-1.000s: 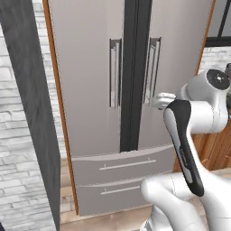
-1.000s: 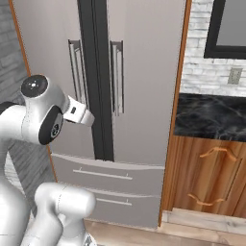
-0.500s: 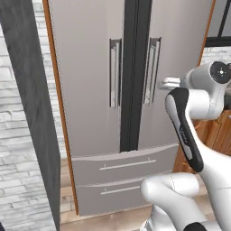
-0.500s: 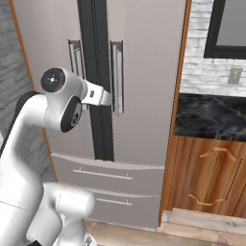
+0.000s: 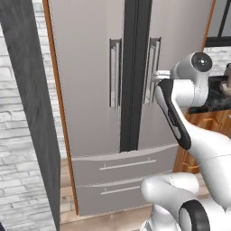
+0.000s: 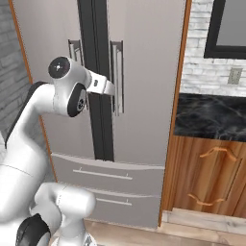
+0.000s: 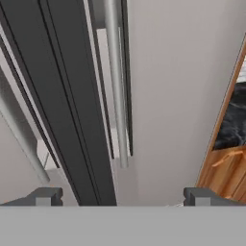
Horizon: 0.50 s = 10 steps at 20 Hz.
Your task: Move the hot dog bun to the plate on the dining table and place the condiment next to that plate. Then navigate to the fridge and take the sausage and place it on the plate as well.
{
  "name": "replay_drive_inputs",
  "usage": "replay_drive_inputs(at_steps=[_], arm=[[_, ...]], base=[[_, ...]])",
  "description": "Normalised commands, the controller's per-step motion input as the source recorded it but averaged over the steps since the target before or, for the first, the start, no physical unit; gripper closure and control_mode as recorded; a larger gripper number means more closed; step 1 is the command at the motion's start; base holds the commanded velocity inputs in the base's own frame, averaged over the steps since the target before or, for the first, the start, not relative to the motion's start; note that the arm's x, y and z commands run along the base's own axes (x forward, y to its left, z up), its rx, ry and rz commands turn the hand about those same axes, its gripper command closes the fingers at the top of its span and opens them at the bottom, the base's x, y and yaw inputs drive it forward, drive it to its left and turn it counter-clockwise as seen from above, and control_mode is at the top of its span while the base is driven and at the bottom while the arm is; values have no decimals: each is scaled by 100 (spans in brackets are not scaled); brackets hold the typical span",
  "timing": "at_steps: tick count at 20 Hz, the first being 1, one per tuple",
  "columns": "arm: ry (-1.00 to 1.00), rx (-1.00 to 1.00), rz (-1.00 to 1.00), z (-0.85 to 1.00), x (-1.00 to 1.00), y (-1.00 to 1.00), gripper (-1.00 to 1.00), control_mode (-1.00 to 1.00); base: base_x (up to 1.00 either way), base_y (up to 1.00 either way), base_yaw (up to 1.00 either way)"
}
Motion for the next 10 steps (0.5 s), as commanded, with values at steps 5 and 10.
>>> replay_drive_inputs(at_steps=[5,10], arm=[[-4,0,0,0,45,-16,-100,-100],[-4,0,0,-2,53,-2,-100,-100]], base=[[0,0,0],[0,0,0]])
